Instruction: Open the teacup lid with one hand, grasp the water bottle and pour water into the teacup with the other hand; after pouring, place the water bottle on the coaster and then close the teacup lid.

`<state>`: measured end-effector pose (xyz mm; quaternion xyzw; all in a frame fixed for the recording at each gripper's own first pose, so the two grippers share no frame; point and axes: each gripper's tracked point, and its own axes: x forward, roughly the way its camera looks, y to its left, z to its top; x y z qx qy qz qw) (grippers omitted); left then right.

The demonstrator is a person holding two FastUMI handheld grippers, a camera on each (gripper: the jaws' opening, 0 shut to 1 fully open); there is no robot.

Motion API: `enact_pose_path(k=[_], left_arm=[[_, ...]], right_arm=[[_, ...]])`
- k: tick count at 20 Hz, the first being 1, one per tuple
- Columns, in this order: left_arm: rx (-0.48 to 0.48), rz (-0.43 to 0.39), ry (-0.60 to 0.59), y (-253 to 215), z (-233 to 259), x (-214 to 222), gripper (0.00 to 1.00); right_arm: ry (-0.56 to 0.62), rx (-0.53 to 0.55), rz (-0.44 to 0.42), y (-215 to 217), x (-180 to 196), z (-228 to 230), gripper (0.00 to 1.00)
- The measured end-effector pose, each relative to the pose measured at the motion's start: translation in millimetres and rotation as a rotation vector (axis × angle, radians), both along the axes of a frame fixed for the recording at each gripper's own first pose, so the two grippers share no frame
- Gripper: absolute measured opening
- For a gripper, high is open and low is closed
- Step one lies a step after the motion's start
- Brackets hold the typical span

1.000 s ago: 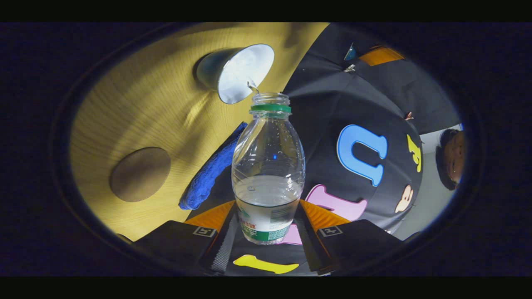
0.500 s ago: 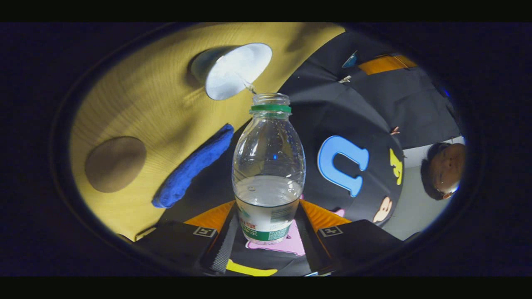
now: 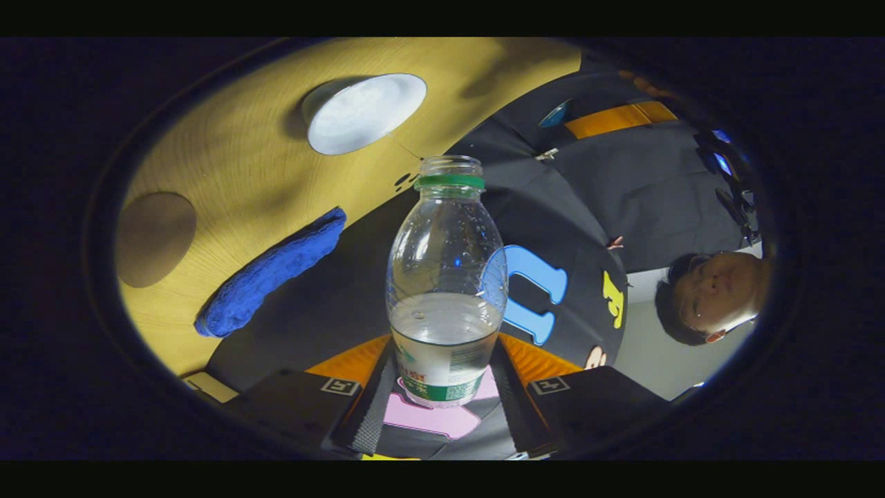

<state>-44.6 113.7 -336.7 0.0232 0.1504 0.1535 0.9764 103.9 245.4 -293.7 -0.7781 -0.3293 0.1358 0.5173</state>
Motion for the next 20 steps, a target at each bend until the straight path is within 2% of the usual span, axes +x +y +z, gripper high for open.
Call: enact_pose_path(k=[1, 3, 5, 7, 8, 10, 12, 14, 15, 16, 19, 20], left_arm=[[-0.003, 0.000, 0.002, -0.5, -0.9, 0.6, 0.28], [-0.012, -0.002, 0.004, -2.9, -2.1, 2.2, 0.32], [-0.029, -0.002, 0.005, -5.0, -3.4, 2.4, 0.28], [-0.056, 0.005, 0.008, -6.7, -6.3, 3.8, 0.32], [-0.061, 0.007, 0.012, -6.7, -9.4, 3.9, 0.36], [-0.060, 0.005, 0.018, -8.3, -11.2, 6.7, 0.28], [-0.056, -0.005, 0.020, -11.5, -10.7, 10.3, 0.32], [-0.055, -0.019, 0.023, -17.4, -12.2, 16.7, 0.28], [-0.057, -0.026, 0.024, -20.6, -11.2, 19.2, 0.36], [-0.061, -0.032, 0.024, -24.0, -12.1, 21.0, 0.36], [-0.068, -0.049, 0.019, -33.4, -9.4, 28.4, 0.28], [-0.064, -0.056, 0.017, -36.1, -8.9, 31.0, 0.32]], right_arm=[[0.018, 0.003, -0.012, -1.2, 1.5, -2.5, 0.73], [0.100, 0.023, -0.037, -3.9, 5.5, -11.2, 0.72], [0.296, 0.099, -0.102, -14.1, 7.6, -38.9, 0.73], [0.531, 0.210, -0.185, -23.6, 0.5, -74.4, 0.74], [0.622, 0.279, -0.222, -25.9, -5.5, -85.4, 0.74], [0.770, 0.429, -0.282, -27.1, -14.4, -100.3, 0.74], [0.931, 0.589, -0.319, -17.6, -29.5, -104.4, 0.75], [1.069, 0.763, -0.322, -11.7, -38.1, -104.4, 0.75], [1.130, 0.855, -0.321, -7.9, -41.5, -101.9, 0.75], [1.185, 0.955, -0.320, -6.7, -42.1, -100.5, 0.75], [1.341, 1.242, -0.324, -0.2, -47.4, -96.3, 0.75], [1.383, 1.328, -0.317, 5.1, -51.5, -94.9, 0.75]])
